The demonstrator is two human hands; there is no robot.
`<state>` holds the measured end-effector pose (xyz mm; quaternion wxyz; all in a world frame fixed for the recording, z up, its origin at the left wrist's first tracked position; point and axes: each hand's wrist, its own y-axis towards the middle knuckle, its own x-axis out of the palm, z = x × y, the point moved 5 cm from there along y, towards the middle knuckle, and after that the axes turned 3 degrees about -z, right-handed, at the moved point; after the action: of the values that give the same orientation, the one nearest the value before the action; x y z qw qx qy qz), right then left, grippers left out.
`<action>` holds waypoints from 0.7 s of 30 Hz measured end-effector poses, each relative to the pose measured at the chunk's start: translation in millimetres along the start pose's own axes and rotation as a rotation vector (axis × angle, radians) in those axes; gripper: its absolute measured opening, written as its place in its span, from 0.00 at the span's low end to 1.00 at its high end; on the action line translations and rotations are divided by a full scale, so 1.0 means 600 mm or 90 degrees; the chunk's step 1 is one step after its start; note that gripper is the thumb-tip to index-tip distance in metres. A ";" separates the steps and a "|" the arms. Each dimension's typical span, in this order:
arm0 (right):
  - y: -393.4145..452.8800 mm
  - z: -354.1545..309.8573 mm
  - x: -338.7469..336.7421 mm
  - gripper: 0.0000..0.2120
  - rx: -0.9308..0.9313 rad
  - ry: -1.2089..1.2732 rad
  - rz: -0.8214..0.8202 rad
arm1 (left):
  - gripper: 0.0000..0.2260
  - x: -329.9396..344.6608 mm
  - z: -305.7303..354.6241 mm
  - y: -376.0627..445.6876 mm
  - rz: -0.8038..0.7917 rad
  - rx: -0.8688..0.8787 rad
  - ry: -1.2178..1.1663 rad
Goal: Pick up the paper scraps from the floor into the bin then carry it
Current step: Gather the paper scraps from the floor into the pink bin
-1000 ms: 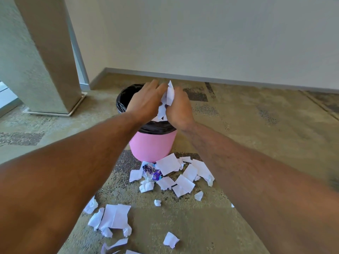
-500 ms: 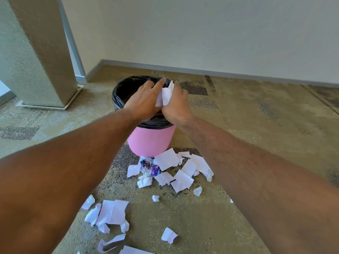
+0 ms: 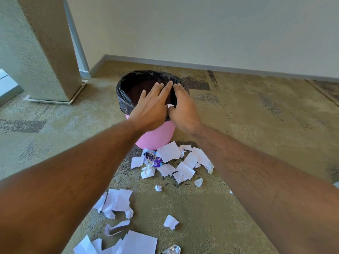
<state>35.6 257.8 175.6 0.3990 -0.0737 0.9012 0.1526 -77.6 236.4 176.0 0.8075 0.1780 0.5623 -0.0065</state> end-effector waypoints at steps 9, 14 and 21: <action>-0.150 0.043 0.027 0.32 -0.018 -0.047 -0.020 | 0.28 0.062 0.056 -0.150 0.043 0.043 0.019; -0.228 0.055 0.035 0.30 -0.005 -0.044 -0.042 | 0.26 0.095 0.084 -0.243 0.019 0.014 -0.035; -0.378 0.103 0.104 0.32 0.013 -0.098 -0.274 | 0.25 0.206 0.072 -0.411 -0.268 -0.073 -0.093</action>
<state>94.8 63.9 41.2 0.4909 -0.2487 0.8328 0.0602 -45.0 15.9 7.4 0.8358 0.0095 0.5264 -0.1558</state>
